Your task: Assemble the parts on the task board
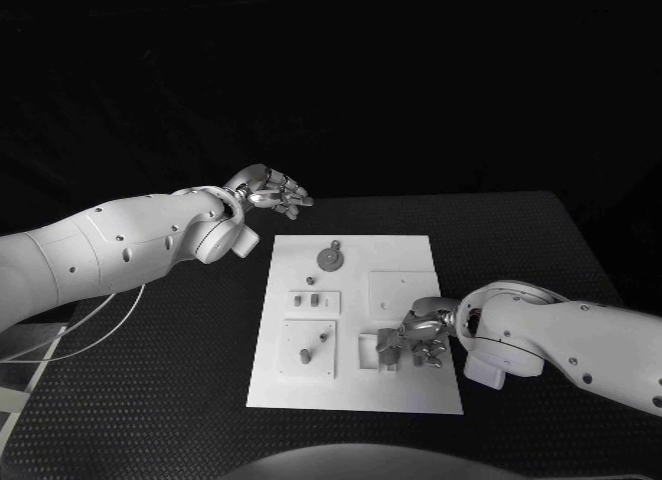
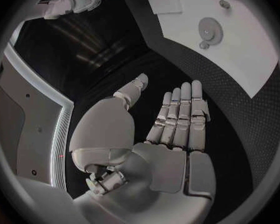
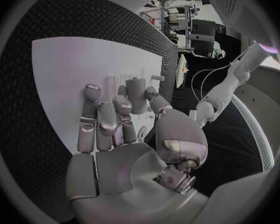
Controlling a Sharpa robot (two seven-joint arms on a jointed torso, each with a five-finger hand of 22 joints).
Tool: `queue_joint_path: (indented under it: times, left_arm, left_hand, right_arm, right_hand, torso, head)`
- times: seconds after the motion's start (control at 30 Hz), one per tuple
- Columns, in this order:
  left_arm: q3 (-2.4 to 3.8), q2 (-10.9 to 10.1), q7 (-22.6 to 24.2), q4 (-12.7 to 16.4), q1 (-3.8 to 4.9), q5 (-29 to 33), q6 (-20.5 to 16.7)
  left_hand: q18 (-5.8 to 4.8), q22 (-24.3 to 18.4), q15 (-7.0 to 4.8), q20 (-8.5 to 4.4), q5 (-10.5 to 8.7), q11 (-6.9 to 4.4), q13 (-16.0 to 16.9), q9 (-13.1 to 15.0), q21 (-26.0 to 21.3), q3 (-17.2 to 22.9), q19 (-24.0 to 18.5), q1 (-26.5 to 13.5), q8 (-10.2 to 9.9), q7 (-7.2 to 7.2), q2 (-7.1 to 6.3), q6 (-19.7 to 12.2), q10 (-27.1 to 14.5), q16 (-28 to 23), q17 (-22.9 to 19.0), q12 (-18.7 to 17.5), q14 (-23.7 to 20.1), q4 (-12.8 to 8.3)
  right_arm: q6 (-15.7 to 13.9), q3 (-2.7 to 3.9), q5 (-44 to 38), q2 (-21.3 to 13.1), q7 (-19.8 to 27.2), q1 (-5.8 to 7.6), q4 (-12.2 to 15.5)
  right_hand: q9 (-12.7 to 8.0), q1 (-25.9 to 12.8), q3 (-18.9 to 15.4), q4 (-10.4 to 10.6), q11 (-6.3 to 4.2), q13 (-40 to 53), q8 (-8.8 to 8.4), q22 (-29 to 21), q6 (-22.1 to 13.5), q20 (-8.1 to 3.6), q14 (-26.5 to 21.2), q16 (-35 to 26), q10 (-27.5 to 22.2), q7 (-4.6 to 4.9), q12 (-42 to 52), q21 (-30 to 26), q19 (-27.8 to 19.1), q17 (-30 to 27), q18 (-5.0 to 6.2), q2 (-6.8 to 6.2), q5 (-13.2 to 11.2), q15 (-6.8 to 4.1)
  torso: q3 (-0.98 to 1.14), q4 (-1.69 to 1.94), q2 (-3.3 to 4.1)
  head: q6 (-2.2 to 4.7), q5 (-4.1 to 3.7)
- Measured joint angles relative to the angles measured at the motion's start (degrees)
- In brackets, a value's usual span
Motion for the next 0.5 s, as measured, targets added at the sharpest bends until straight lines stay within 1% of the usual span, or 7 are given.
queue_joint_path:
  times: [0.07,0.23,0.37,0.5]
  left_arm:
    - [0.00,0.00,-0.01,0.05,0.00,0.00,0.00]
    - [0.00,0.08,-0.01,0.09,0.01,0.00,0.02]
    - [0.00,0.05,-0.02,0.11,0.01,0.00,0.03]
    - [0.00,-0.02,-0.02,0.12,0.02,0.00,0.03]
  left_hand:
    - [0.37,0.00,0.00,0.00,0.00,0.00,0.00,0.00,0.00,0.00,0.00,0.00,0.00,0.00,0.00,0.00,0.00,0.00,0.00,0.00,0.00,0.00]
    - [0.39,0.00,0.00,0.00,0.00,0.00,-0.05,0.00,0.00,0.00,0.00,0.00,0.00,0.00,0.00,0.00,0.00,-0.22,0.02,0.00,0.00,0.00]
    - [0.39,0.00,0.00,0.00,0.00,0.00,-0.05,0.00,0.00,0.00,0.00,0.00,0.00,0.00,0.00,0.00,0.00,-0.22,0.01,0.00,0.00,0.00]
    - [0.38,0.01,0.00,0.00,0.00,0.00,-0.05,0.00,0.00,0.00,0.00,0.00,0.00,0.00,0.00,0.00,0.00,-0.22,0.07,0.00,0.00,0.00]
  right_arm:
    - [0.08,0.00,0.56,0.93,-0.17,0.00,-0.45]
    - [0.18,0.00,1.18,2.75,-0.56,0.00,-1.98]
    - [0.53,0.00,1.34,2.91,-0.94,0.00,-2.98]
    - [0.91,0.00,1.34,3.35,-1.22,0.00,-3.41]
  right_hand:
    - [0.01,0.00,0.00,0.00,0.00,0.00,-0.01,0.00,0.09,0.00,0.00,0.00,0.00,0.08,0.00,0.00,0.00,0.00,0.00,0.00,0.00,0.00]
    - [0.01,-0.32,0.00,0.00,0.01,-0.06,-0.03,0.00,0.19,0.17,0.00,0.00,0.01,0.16,0.00,0.00,0.01,-0.10,0.00,0.32,-0.05,0.01]
    - [0.01,-0.40,-0.01,-0.01,0.01,-0.14,-0.04,0.00,0.19,0.17,0.00,0.00,0.01,0.16,0.00,0.00,0.01,-0.19,0.01,0.40,-0.05,0.03]
    - [0.00,-0.61,-0.16,-0.16,0.01,-0.16,-0.06,0.00,0.19,0.18,0.00,0.00,0.01,0.15,0.00,0.00,0.01,-0.34,0.01,0.62,-0.06,0.15]
  torso:
    - [-0.02,0.01,0.00]
    - [0.00,0.01,0.01]
    - [0.03,0.04,0.01]
    - [0.03,0.04,0.02]
  head:
    - [-0.01,0.02]
    - [-0.04,0.01]
    - [-0.10,0.13]
    - [-0.24,0.25]
